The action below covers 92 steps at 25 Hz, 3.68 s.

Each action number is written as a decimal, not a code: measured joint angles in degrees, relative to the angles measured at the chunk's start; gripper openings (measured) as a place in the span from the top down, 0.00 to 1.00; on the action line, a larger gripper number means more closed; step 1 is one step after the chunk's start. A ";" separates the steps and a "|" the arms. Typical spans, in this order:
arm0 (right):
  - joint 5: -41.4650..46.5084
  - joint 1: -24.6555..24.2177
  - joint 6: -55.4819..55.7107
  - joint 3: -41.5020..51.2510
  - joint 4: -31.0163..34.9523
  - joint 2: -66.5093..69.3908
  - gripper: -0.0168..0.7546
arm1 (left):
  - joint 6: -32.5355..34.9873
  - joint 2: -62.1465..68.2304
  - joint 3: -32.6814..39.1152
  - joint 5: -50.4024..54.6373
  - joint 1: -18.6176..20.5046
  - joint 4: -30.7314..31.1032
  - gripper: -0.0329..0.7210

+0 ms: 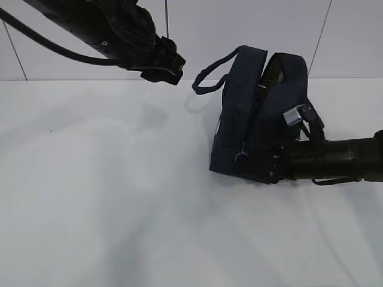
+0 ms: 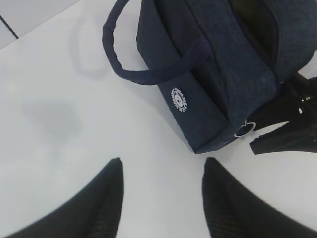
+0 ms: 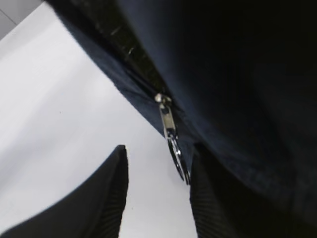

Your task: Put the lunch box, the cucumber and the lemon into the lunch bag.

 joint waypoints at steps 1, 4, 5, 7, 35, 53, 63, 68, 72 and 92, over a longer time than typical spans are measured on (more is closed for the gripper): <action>0.00 0.00 0.90 -0.35 0.00 0.00 0.57 | 0.00 0.00 0.00 0.00 0.00 0.00 0.46; 0.00 0.00 2.49 -0.50 0.00 0.00 0.57 | 0.00 0.00 0.00 0.00 0.00 0.00 0.46; 0.00 0.13 2.76 -0.50 0.00 0.00 0.57 | 0.00 0.00 0.00 0.00 0.00 0.00 0.46; 0.00 0.48 3.13 -0.50 0.00 0.00 0.58 | 0.00 0.00 0.00 0.00 0.00 -0.08 0.46; -3.25 2.31 2.73 -2.40 0.00 0.03 0.90 | 0.00 0.00 0.00 0.37 0.00 -0.62 0.46; -3.84 2.50 2.73 -2.40 0.00 0.12 0.90 | 0.00 0.00 0.00 0.76 0.00 -0.62 0.46; -3.84 2.50 2.58 -2.40 0.00 0.12 0.98 | 0.00 0.00 0.00 0.85 0.00 -0.62 0.46; -2.29 2.50 2.96 -2.40 0.00 0.12 0.98 | 0.00 0.00 0.00 0.85 0.00 -0.62 0.46; 1.15 2.50 5.25 -2.57 -2.88 0.12 0.98 | 0.00 0.00 0.00 0.85 0.00 -0.62 0.46; 6.49 2.50 13.56 -2.79 -11.46 -6.00 0.98 | 0.00 0.00 0.00 0.89 0.00 -0.62 0.46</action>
